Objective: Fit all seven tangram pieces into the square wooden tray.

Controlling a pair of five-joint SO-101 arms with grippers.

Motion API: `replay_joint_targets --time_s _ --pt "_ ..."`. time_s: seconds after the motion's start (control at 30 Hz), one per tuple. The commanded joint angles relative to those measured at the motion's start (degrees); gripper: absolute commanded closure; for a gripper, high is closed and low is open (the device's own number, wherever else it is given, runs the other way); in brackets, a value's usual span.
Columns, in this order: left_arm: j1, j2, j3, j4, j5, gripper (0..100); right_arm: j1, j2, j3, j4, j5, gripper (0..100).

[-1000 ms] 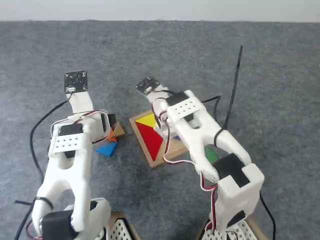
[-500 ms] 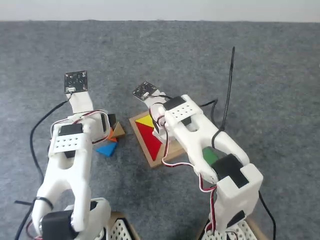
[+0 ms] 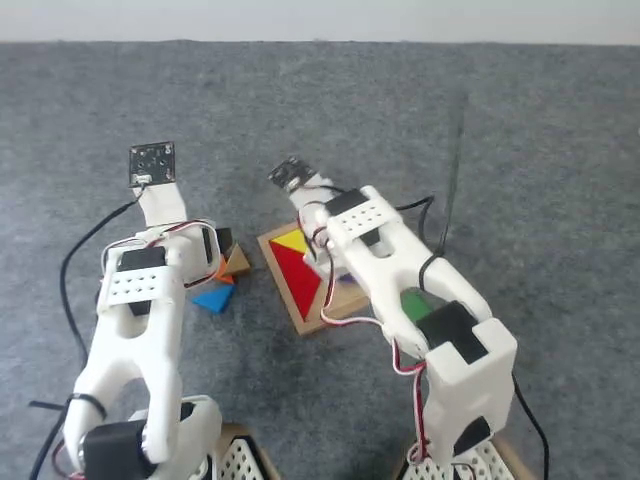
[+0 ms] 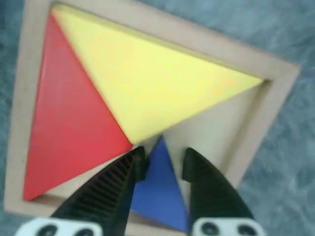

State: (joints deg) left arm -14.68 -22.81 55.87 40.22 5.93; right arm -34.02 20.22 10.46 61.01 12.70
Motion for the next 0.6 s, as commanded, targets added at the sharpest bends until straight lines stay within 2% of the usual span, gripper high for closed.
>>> replay_joint_targets --time_s 0.0,0.2,0.33,0.57 --pt "0.4 -1.9 -0.4 -1.0 -0.4 75 -0.7 0.3 -0.3 0.6 -1.1 95.2" --pt "0.4 -1.9 -0.4 -1.0 -0.4 75 -0.7 0.1 -0.4 0.8 -1.2 95.2" --pt "0.3 -1.9 -0.4 -1.0 -0.4 75 -0.7 -1.0 -2.3 4.9 -1.2 99.5" --pt "0.3 -1.9 -0.4 -1.1 -0.4 75 0.2 -8.8 -2.4 12.0 -1.3 99.1"
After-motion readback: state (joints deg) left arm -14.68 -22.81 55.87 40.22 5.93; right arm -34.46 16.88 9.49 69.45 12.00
